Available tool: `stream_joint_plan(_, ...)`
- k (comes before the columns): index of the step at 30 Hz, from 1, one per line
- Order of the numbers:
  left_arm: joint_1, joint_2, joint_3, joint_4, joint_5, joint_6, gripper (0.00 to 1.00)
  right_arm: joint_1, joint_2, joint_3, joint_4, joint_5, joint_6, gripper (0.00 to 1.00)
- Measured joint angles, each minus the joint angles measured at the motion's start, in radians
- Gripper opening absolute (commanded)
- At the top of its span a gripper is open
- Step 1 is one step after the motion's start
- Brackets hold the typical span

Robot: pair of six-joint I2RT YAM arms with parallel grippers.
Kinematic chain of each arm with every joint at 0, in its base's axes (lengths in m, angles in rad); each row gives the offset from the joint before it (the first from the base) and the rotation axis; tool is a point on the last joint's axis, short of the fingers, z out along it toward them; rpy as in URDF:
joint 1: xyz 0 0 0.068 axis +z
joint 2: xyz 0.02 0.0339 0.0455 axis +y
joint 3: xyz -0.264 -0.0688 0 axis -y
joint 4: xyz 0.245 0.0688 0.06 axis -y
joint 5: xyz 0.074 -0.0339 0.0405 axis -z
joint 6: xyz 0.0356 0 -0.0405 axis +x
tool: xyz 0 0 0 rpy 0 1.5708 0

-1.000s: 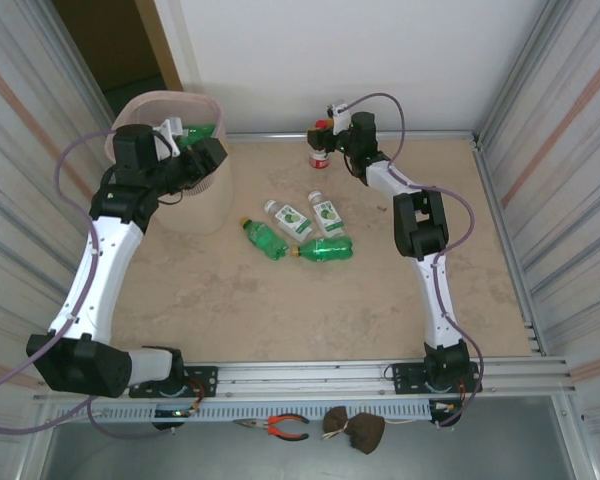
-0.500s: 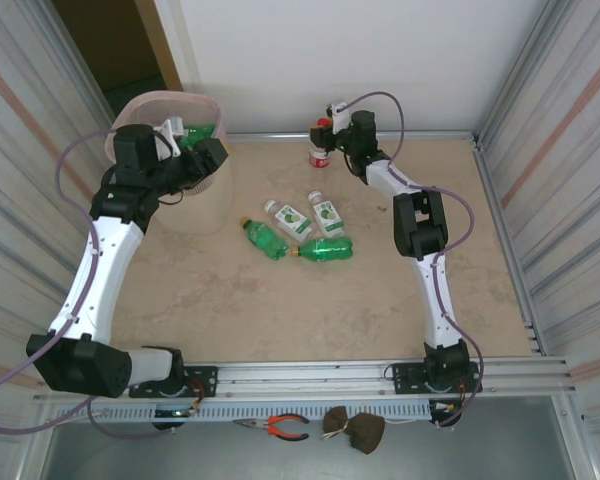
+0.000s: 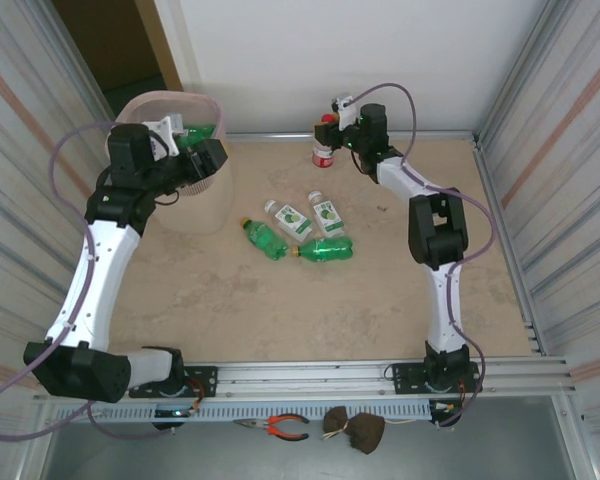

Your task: Put the plastic bottles in the bin

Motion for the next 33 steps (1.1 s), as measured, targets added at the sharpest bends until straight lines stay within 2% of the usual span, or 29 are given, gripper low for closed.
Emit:
stream_joint_plan(3,0.000,-0.011,0.000,0.021,0.041,0.052,0.76,-0.002,-0.116,-0.064,-0.050,-0.028,-0.005,0.39)
stream_joint_plan(8,-0.002,-0.043,-0.012,0.104,0.141,0.144,0.73,-0.002,-0.314,-0.169,-0.156,-0.083,-0.023,0.39)
stream_joint_plan(12,-0.038,-0.063,-0.026,0.153,0.209,0.248,0.74,-0.001,-0.471,-0.251,-0.248,-0.148,-0.026,0.38)
stream_joint_plan(22,-0.256,-0.061,-0.006,0.139,0.335,0.548,0.82,0.031,-0.845,-0.385,-0.483,-0.361,-0.036,0.39)
stream_joint_plan(27,-0.390,-0.058,0.002,0.125,0.356,0.638,0.86,0.105,-0.989,-0.400,-0.574,-0.435,-0.061,0.40)
stream_joint_plan(33,-0.518,-0.020,0.025,0.108,0.367,0.698,0.89,0.228,-1.104,-0.410,-0.643,-0.451,-0.080,0.40)
